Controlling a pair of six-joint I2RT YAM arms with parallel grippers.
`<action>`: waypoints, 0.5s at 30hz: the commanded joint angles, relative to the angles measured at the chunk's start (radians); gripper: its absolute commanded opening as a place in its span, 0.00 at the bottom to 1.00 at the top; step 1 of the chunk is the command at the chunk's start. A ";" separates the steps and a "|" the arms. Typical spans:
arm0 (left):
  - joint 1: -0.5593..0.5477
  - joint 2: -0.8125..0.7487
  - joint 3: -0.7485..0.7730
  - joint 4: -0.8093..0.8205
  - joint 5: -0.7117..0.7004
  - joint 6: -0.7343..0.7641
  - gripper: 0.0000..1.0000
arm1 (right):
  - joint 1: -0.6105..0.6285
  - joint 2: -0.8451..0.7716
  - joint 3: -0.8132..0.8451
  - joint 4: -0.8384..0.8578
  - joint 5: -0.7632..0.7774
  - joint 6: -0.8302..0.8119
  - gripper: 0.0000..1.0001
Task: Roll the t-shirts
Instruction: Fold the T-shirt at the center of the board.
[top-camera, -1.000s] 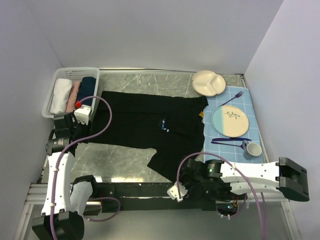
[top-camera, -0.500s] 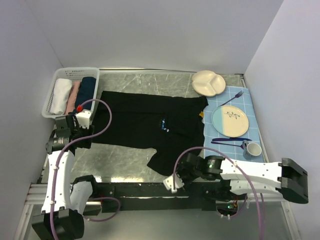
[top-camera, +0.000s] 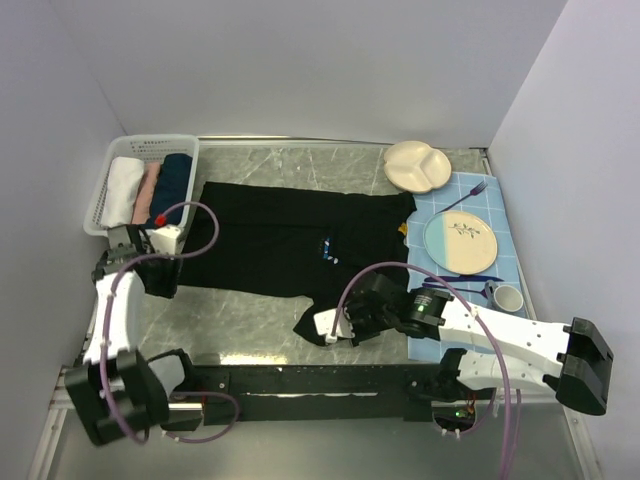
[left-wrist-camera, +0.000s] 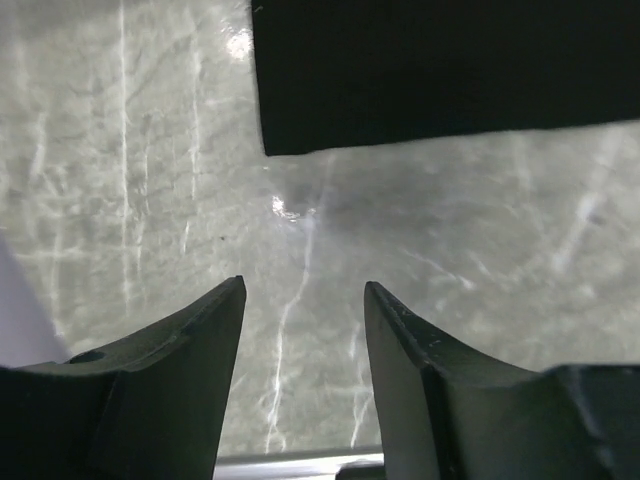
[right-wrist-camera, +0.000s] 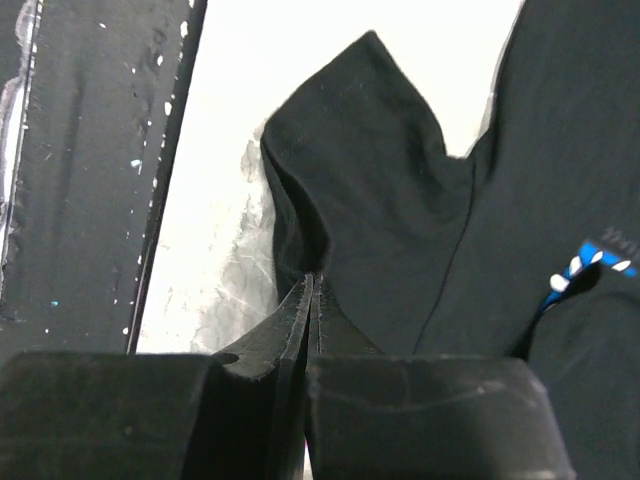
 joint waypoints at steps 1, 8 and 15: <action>0.087 0.122 0.043 0.121 0.153 0.028 0.56 | -0.013 0.014 0.048 0.003 -0.035 0.048 0.00; 0.095 0.210 0.003 0.308 0.199 0.042 0.54 | -0.038 0.020 0.044 0.012 -0.041 0.063 0.00; 0.099 0.302 -0.029 0.414 0.159 0.002 0.51 | -0.070 0.017 0.038 0.009 -0.044 0.070 0.00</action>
